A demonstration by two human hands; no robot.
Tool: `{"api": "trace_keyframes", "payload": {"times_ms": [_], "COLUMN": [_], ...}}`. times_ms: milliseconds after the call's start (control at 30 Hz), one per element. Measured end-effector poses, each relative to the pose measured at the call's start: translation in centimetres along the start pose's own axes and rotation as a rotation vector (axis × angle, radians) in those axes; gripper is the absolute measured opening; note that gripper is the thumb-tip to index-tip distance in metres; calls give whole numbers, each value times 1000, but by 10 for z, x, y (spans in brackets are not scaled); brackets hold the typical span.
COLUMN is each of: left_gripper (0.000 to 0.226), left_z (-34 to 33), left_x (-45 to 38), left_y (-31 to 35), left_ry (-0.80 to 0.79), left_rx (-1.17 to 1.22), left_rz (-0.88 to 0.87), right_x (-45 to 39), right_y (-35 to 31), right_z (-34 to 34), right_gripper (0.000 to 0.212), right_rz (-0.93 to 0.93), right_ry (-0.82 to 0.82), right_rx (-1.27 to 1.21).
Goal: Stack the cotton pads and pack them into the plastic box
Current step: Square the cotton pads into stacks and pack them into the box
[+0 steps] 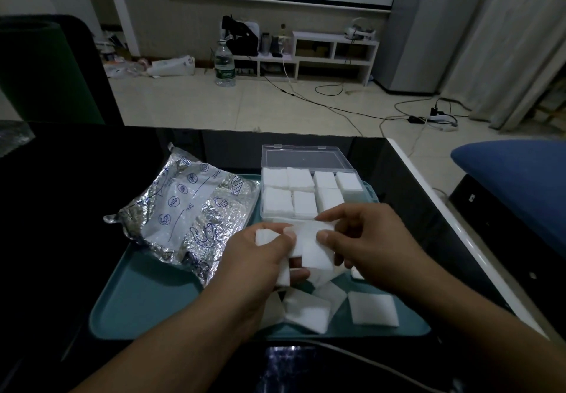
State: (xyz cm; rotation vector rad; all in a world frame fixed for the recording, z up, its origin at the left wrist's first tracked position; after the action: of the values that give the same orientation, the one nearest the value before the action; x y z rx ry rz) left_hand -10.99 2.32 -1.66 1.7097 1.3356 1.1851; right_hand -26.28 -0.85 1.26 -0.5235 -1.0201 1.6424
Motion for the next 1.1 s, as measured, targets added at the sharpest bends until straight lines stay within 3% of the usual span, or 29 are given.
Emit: {"api": "trace_keyframes", "payload": {"times_ms": [333,500,567,667,800,833,900,967,1033,1100], "left_gripper": [6,7,7,10,16,17,16,14,11,7], "left_z": [9,4,4,8,11,10,8,4,0,-3], "left_x": [-3,4,4,1,-4,-4,-4,-2,0,3], "left_y": [1,3,4,5,4,4,3,1,0,-1], "left_ry": [73,46,56,86,90,83,62,31,-6,-42], "left_rx": [-65,-197,-207,-99,106,123,142,134,95,61], "left_rz": [-46,-84,-89,-86,-42,-34,-19,4,24,44], "right_x": [-1,2,1,1,4,4,3,4,6,7], "right_y": [8,6,6,4,14,19,19,10,-1,-7], "right_z": [18,-4,-11,-1,16,18,23,25,21,13], "right_gripper": [7,24,37,38,49,51,50,37,25,15], "right_rz": [-49,-133,-132,-148,-310,-339,-275,-122,-16,29], "right_ry": [58,-195,-222,-190,-366,-352,-160,35,26,-7], "right_rx": [-80,-291,-251,-141,198,299,427,224,-127,-203]}}
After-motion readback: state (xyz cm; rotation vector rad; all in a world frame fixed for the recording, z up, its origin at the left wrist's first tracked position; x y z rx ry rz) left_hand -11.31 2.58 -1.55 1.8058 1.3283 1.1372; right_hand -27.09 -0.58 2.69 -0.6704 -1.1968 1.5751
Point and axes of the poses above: each hand's wrist, its own x-axis away from the middle knuckle, its own z-axis out of the back of the hand, y = z × x, the point moved 3 cm from there along -x, towards the middle knuckle, and after that the axes turned 12 degrees about -y, right-handed, at the moved point
